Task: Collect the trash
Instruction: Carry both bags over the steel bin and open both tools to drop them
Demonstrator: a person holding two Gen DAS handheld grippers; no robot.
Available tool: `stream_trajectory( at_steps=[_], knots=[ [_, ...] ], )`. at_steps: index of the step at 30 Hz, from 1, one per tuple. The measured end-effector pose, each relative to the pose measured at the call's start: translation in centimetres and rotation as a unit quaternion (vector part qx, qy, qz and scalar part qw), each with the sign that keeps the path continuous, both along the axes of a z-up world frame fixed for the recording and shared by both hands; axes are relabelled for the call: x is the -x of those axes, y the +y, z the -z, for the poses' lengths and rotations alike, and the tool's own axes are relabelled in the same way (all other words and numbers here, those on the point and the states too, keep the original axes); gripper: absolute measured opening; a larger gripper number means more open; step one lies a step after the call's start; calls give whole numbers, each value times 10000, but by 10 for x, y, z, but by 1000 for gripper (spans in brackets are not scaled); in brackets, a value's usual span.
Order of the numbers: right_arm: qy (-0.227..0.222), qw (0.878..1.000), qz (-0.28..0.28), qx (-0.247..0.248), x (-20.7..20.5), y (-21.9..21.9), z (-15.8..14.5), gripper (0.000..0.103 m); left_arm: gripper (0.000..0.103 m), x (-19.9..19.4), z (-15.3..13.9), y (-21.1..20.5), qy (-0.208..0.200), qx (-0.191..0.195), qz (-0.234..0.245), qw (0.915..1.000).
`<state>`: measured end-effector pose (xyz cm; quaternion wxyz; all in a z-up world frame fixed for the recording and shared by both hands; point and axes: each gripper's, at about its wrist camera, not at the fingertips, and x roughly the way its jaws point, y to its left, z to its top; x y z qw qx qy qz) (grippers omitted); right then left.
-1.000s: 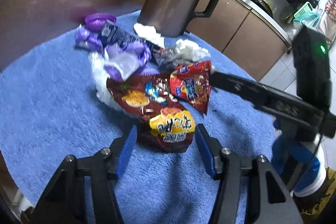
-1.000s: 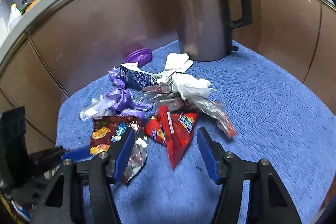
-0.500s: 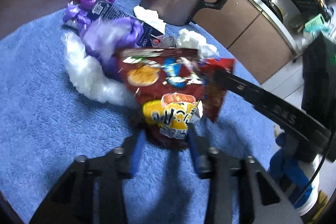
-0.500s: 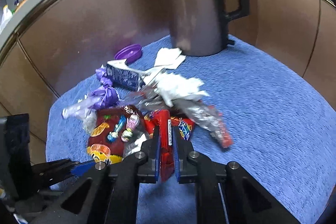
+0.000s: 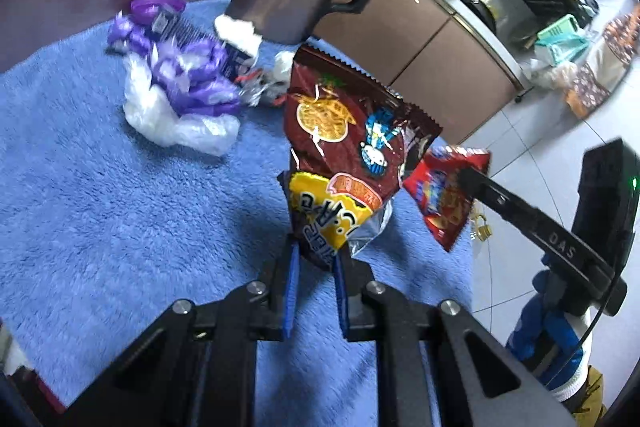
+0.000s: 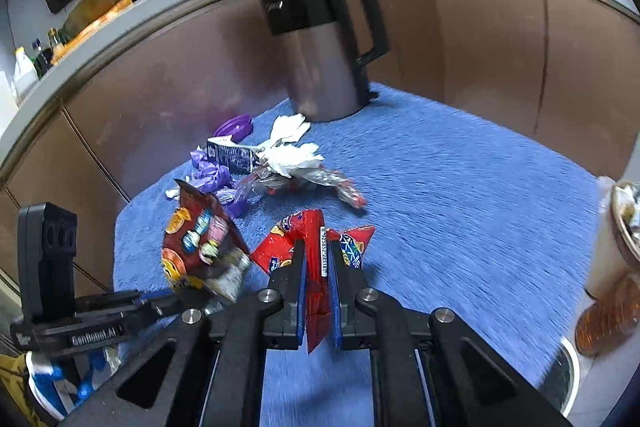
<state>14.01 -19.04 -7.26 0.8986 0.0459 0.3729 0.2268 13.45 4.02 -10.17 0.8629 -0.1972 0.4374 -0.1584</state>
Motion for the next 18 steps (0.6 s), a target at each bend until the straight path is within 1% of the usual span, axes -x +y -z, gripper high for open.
stream_trajectory(
  at_steps=[3, 6, 11, 15, 17, 18],
  knots=[
    [-203, 9994, 267, -75, 29, -26, -14, 9, 15, 13, -17, -8, -187, -98, 101, 9997],
    [-386, 9972, 625, -141, 58, -59, -26, 9, 15, 21, -35, -25, -380, -216, 325, 9985],
    [-573, 9899, 1296, -13, 97, -125, -35, 9, 15, 31, -55, -85, -614, -405, 998, 9923],
    [-428, 9817, 1850, 155, 113, -177, -18, 9, 15, 34, -56, -147, -641, -605, 1666, 9821],
    [-246, 9769, 2114, 200, 114, -201, 1, 10, 15, 32, -49, -182, -566, -725, 1969, 9761],
    [-107, 9741, 2250, 187, 113, -214, 15, 10, 15, 30, -44, -200, -518, -790, 2110, 9729]
  ],
)
